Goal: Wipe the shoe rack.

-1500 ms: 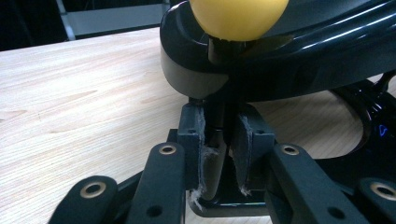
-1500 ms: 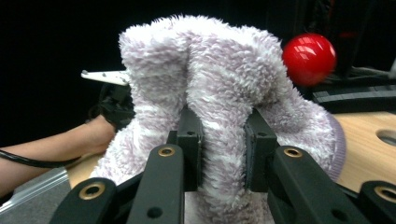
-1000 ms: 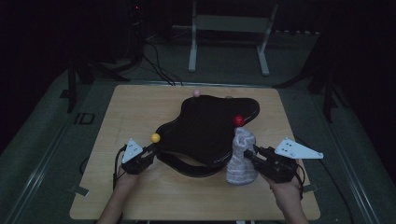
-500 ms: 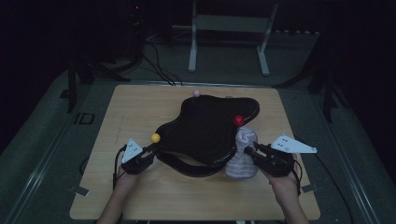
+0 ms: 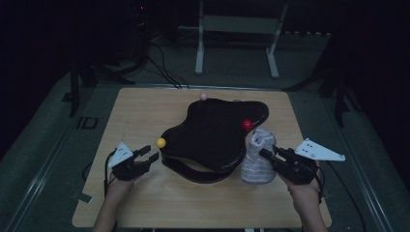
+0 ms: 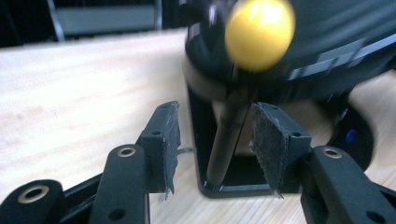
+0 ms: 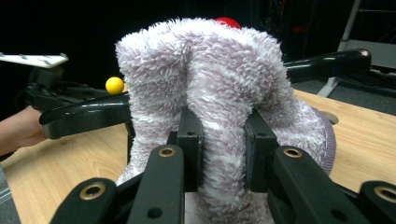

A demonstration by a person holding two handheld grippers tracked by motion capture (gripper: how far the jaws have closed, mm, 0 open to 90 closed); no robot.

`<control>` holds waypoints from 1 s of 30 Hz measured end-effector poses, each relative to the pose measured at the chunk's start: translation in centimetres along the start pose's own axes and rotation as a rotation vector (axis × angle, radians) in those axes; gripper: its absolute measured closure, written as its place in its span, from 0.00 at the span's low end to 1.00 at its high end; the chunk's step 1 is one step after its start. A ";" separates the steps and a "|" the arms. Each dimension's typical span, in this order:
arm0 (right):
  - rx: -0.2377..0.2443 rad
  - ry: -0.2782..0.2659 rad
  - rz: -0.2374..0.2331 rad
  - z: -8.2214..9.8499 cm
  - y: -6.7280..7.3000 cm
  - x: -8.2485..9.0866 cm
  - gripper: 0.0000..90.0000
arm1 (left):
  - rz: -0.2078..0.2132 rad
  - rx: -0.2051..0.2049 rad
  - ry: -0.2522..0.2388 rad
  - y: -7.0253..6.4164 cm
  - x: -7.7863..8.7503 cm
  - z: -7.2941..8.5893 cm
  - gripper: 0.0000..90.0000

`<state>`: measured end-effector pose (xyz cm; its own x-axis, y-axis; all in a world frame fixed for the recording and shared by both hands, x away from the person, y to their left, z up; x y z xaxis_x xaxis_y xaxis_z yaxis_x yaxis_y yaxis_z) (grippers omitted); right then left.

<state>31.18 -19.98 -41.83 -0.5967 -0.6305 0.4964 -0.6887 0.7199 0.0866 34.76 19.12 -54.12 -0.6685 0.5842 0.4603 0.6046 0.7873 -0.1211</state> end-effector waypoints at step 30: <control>-0.012 0.003 0.128 -4.2 -4.2 -1.5 0.81 | -0.026 -0.073 -0.014 -1.7 -1.5 -3.6 0.66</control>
<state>36.65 -20.85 -39.30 -0.6780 -0.5325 0.5068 -0.6021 0.7978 0.0328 36.31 16.18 -51.46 -0.6902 0.5667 0.4500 0.6163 0.7862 -0.0448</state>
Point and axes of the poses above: each handheld gripper's, and its own axes: x roughly backward along the jaws, z roughly out of its underside, y roughly to its left, the point moved 8 cm from there along -x, roughly forward along the jaws, and after that the axes turned 12 degrees about y, right-handed, at the moved point
